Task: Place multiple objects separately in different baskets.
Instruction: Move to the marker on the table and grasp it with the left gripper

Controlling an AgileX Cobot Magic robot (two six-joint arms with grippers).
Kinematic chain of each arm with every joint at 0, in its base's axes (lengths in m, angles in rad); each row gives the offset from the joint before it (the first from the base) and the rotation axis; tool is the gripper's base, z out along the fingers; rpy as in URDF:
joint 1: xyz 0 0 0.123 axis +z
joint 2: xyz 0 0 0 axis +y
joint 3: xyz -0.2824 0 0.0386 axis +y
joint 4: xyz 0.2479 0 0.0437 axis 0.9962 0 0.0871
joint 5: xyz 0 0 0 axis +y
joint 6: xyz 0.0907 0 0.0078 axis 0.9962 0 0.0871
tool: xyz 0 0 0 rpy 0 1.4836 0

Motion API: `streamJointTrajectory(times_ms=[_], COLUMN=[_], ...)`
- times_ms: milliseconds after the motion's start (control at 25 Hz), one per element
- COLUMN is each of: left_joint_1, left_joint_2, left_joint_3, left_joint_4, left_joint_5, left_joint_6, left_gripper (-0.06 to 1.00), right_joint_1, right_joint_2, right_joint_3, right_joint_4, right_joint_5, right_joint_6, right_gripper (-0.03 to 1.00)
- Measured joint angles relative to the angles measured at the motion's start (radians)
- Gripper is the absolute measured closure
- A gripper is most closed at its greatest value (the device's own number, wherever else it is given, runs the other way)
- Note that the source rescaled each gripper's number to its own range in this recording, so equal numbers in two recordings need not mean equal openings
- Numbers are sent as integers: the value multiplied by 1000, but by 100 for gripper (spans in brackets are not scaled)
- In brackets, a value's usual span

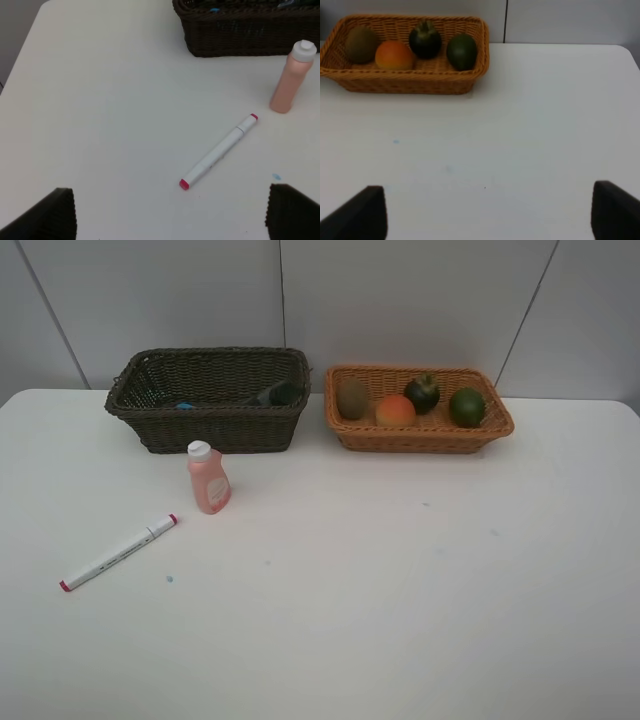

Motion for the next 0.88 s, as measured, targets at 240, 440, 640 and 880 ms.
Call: streamJointTrajectory(times_ms=[240,440,640,880], left_joint_1=[0,0,0,0], left_joint_2=[0,0,0,0], left_joint_3=[0,0,0,0], left_joint_4=[0,0,0,0], left_joint_5=[0,0,0,0], left_joint_6=[0,0,0,0], left_gripper=[-6,-6,-6,-6], right_joint_1=[0,0,0,0], right_joint_2=[0,0,0,0], right_joint_3=[0,0,0,0], right_joint_4=[-12,-31,-31,-31], right_joint_5=[0,0,0,0], right_joint_6=[0,0,0,0], right_gripper=[-2,-2,-2,-2])
